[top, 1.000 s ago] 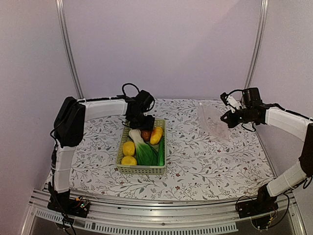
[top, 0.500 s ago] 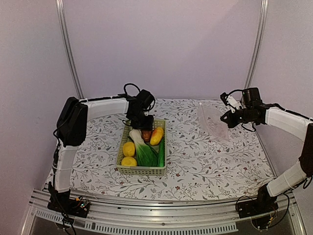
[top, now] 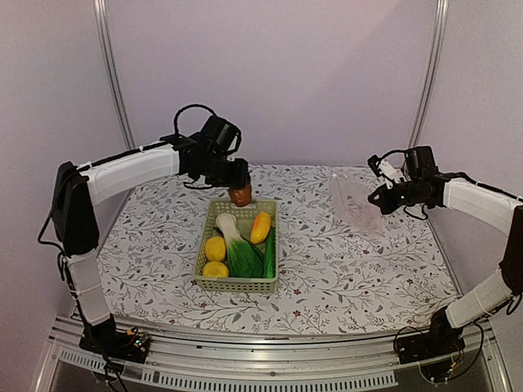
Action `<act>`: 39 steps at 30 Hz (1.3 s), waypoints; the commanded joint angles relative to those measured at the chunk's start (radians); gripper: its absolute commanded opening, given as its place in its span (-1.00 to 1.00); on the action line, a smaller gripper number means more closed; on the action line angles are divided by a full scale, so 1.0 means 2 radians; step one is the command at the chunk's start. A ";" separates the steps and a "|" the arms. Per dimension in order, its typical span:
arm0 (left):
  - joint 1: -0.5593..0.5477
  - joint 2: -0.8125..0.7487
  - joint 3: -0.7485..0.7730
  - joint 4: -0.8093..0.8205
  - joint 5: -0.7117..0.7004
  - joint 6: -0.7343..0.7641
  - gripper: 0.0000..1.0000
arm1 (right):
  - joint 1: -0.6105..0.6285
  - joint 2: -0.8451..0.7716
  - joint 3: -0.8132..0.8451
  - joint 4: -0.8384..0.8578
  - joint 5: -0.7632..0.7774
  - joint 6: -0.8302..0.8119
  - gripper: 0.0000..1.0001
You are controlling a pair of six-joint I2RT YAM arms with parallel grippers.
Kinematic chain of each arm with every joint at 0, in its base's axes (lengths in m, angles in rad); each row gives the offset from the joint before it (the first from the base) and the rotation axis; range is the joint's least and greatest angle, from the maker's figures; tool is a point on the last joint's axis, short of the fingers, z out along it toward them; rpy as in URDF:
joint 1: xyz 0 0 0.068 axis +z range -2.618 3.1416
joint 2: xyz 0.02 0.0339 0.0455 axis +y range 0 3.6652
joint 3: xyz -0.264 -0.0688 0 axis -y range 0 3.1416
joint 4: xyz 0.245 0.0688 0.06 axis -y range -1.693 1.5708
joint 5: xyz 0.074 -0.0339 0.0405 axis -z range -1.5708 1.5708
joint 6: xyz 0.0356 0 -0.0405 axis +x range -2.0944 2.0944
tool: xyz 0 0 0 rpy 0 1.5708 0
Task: Place the food in the zip-top bag and seal the zipper
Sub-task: Pick up the fake vegetable from the bin, then place the fake vegetable in the zipper food storage bag.
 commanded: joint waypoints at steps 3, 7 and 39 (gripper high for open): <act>-0.037 -0.079 -0.051 0.099 -0.014 0.030 -0.37 | 0.006 -0.013 0.036 -0.055 -0.009 -0.007 -1.00; -0.075 -0.115 -0.069 0.144 -0.029 0.061 -0.37 | 0.033 -0.031 0.068 -0.124 -0.013 -0.017 -1.00; -0.219 -0.021 -0.106 0.577 0.002 0.169 -0.40 | 0.103 0.001 0.187 -0.283 -0.077 0.000 -1.00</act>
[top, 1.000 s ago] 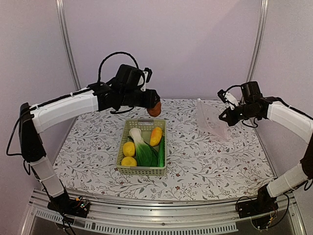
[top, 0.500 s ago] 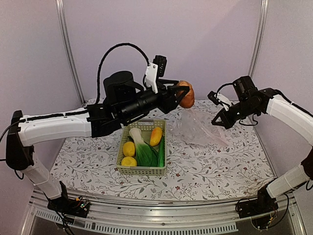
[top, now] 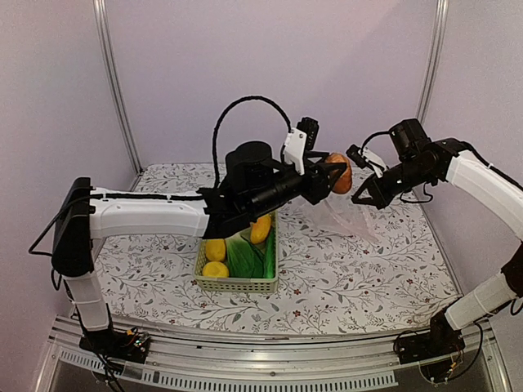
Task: Place the food in the zip-top bag and seal the zipper
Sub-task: Place the fake vegetable in the zipper food storage bag.
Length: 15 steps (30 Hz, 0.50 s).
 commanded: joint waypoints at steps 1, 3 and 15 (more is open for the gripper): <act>-0.007 0.024 0.026 0.005 -0.032 0.016 -0.39 | 0.003 0.004 0.018 -0.017 -0.014 0.008 -1.00; -0.008 0.030 0.024 0.002 -0.044 0.017 -0.39 | 0.003 0.004 0.023 -0.021 -0.013 0.010 -1.00; -0.011 0.045 0.056 -0.035 -0.086 0.026 0.54 | 0.003 0.016 0.049 -0.035 -0.010 0.018 -1.00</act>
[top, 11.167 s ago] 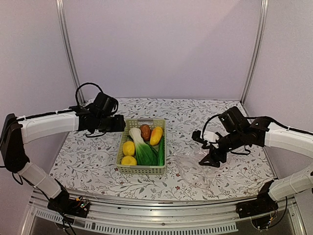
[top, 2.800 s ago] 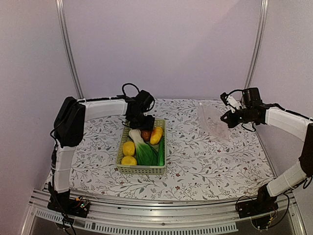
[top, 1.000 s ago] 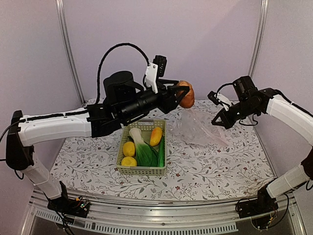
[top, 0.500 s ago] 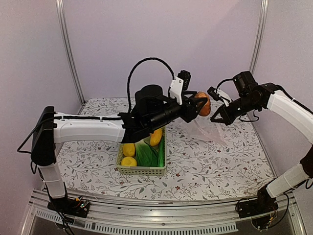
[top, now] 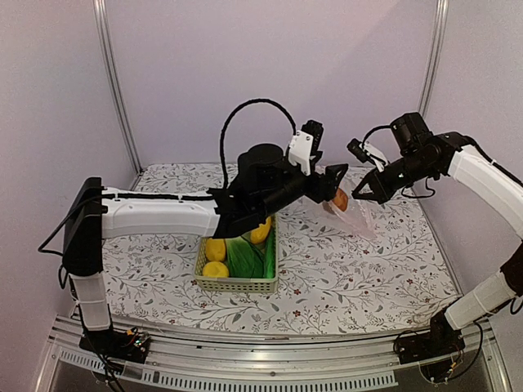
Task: Place the food in the zip-top bag and seal the zipper
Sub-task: Place the fake vegetable in the zipper food storage bag, then pick up the fake fruit from the bin.
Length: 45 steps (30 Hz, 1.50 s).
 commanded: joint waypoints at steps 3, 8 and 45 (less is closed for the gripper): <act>-0.011 0.004 0.034 -0.017 -0.009 0.019 0.64 | 0.002 0.022 0.024 -0.011 -0.006 0.011 -1.00; -0.029 -0.023 0.027 -0.009 -0.002 0.042 0.64 | -0.021 0.040 0.039 -0.005 0.005 0.016 -1.00; 0.002 -0.160 -0.178 -0.213 -0.112 -0.128 0.61 | -0.079 0.059 0.008 0.053 0.124 -0.019 -1.00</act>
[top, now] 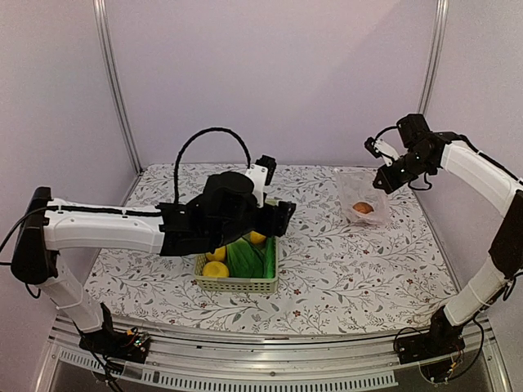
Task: Place the food in the zip-top bag and seal the zipper
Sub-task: Pick up the fake fruit from the bin.
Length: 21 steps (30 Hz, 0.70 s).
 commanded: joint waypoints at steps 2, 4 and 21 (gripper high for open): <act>0.018 0.009 0.011 -0.035 0.004 -0.030 0.61 | 0.003 -0.011 -0.016 0.012 -0.014 -0.002 -1.00; 0.022 0.011 0.014 -0.045 0.004 -0.041 0.61 | 0.002 -0.013 -0.017 0.011 -0.017 -0.002 -1.00; 0.068 0.026 0.004 -0.155 0.048 -0.121 0.50 | 0.004 -0.031 -0.028 0.009 -0.019 -0.003 -1.00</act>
